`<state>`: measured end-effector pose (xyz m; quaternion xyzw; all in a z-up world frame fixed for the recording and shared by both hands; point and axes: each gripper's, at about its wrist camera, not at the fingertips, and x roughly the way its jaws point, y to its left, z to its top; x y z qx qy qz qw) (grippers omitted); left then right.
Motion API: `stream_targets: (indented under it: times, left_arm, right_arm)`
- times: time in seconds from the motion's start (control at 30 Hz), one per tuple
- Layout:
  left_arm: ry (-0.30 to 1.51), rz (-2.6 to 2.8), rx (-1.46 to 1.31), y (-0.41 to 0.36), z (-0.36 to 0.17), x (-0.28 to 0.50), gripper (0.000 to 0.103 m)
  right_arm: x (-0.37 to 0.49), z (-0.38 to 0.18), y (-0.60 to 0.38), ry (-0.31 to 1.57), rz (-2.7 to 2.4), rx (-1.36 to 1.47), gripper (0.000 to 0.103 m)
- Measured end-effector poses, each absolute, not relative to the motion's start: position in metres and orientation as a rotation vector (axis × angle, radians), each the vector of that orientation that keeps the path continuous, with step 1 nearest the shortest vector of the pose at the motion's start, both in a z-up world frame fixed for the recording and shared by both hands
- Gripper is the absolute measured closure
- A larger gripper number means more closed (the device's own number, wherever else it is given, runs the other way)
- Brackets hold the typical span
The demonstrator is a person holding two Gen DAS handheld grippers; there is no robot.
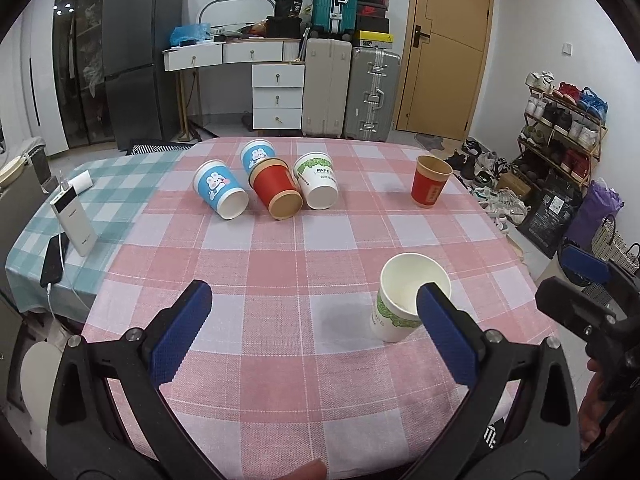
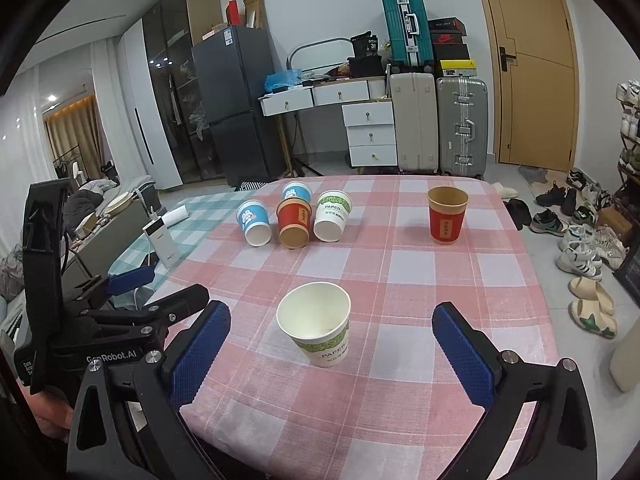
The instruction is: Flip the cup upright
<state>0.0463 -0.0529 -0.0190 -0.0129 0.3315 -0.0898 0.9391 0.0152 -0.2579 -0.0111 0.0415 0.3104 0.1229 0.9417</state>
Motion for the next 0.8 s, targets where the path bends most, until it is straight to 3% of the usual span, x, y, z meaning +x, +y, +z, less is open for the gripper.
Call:
stream_targets:
  times: [0.8]
  left_arm:
    - [0.692, -0.176, -0.059, -0.041, -0.019, 0.047, 0.001]
  right_arm:
    - [0.016, -0.002, -0.254, 0.622, 0.262, 0.097, 0.000]
